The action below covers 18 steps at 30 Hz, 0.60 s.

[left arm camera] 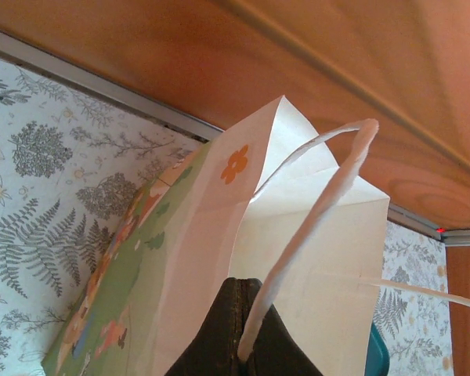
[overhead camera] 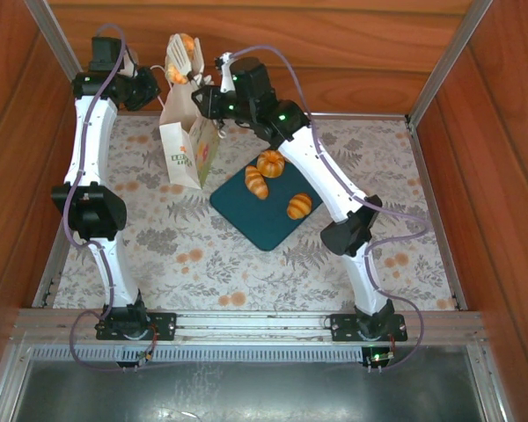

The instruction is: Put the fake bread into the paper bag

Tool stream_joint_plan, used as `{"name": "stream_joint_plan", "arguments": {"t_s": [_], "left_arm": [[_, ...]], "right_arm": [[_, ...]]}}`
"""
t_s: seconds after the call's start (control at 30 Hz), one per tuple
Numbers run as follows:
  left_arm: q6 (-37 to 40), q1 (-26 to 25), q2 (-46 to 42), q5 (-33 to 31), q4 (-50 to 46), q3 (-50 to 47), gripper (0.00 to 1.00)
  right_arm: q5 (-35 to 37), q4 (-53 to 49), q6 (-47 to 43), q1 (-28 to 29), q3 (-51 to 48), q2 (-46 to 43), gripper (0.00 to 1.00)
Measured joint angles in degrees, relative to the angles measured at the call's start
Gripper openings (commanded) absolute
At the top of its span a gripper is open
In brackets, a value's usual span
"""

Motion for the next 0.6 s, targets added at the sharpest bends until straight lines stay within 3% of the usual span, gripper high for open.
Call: {"name": "stream_joint_plan", "arguments": {"t_s": [0.23, 0.43, 0.6], "left_arm": [[0.0, 0.4, 0.0, 0.0, 0.3, -0.3, 0.0], [0.0, 0.7, 0.0, 0.0, 0.3, -0.3, 0.0], [0.0, 0.7, 0.0, 0.2, 0.4, -0.3, 0.0]], "right_arm": [[0.7, -3.1, -2.2, 0.0, -1.5, 2.7, 0.42], [1.5, -4.3, -3.7, 0.0, -4.2, 2.7, 0.6], [1.5, -4.4, -3.9, 0.0, -4.1, 2.7, 0.62]]}}
